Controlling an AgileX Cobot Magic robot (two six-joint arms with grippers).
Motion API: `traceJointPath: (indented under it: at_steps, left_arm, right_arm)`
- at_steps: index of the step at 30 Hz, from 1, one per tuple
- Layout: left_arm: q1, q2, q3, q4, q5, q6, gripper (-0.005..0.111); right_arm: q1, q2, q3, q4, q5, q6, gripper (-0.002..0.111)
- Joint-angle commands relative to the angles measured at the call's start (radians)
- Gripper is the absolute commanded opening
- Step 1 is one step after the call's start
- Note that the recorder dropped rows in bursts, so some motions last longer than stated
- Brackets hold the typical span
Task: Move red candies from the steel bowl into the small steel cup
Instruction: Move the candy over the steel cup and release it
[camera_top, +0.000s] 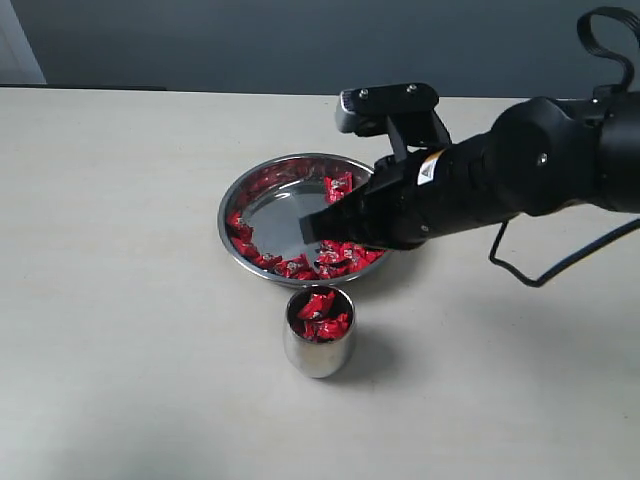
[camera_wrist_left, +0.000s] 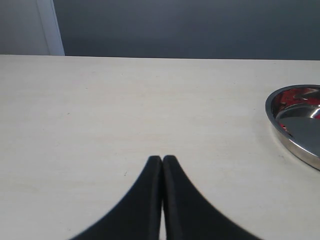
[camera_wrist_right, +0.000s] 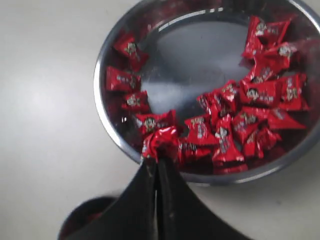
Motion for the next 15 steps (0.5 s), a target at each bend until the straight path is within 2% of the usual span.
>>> traceJointPath:
  at_steps: [1,7,15]
  left_arm:
    - [-0.005,-0.005,0.003,0.0,-0.004,-0.002,0.0]
    - [-0.005,-0.005,0.003,0.0,-0.004,-0.002,0.0]
    - [-0.005,-0.005,0.003,0.0,-0.004,-0.002,0.0]
  right_arm:
    - [0.0,-0.012,0.035,0.002,0.052,-0.036,-0.001]
    - [0.019,-0.014,0.035,0.043,0.082,-0.078,-0.001]
    - [0.123,-0.014,0.035,0.043,0.094,-0.087,-0.001]
